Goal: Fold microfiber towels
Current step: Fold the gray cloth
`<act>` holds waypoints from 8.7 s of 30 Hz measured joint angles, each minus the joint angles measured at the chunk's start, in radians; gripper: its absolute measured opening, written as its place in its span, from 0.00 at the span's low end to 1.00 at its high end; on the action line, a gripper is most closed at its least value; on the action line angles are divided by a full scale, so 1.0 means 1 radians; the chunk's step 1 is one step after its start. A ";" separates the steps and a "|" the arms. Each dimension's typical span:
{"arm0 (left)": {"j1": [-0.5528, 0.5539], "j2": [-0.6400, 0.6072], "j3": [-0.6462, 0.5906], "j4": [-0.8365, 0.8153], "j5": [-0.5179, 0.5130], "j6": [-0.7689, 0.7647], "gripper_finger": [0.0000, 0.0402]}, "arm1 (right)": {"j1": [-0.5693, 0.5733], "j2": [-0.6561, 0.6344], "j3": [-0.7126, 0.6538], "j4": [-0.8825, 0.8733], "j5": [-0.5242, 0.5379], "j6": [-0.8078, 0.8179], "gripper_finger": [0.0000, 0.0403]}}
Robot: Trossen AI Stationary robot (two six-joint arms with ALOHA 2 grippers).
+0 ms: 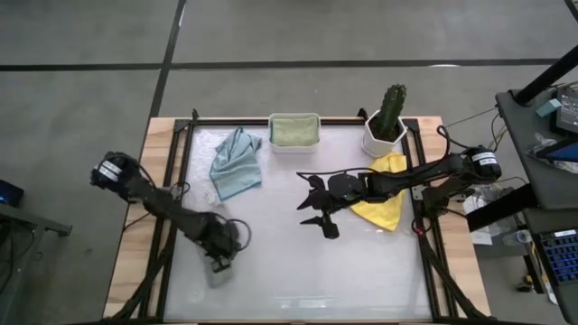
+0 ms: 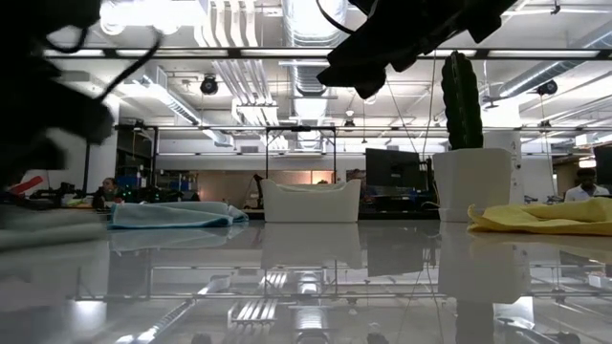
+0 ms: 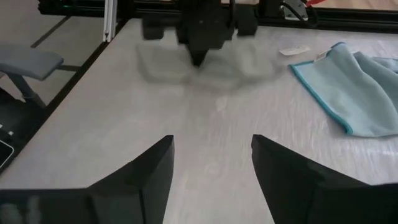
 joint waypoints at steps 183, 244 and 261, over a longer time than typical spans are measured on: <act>0.258 0.175 0.118 1.290 -0.387 1.071 0.39 | 0.224 -0.121 0.525 -0.804 0.772 0.364 0.02; 0.336 -0.500 0.219 0.347 -0.142 0.906 0.00 | 0.166 -0.124 0.674 -1.186 0.494 0.188 0.02; 0.356 -0.439 0.354 0.006 -0.064 0.909 0.00 | 0.130 -0.120 0.625 -1.140 0.426 0.227 0.02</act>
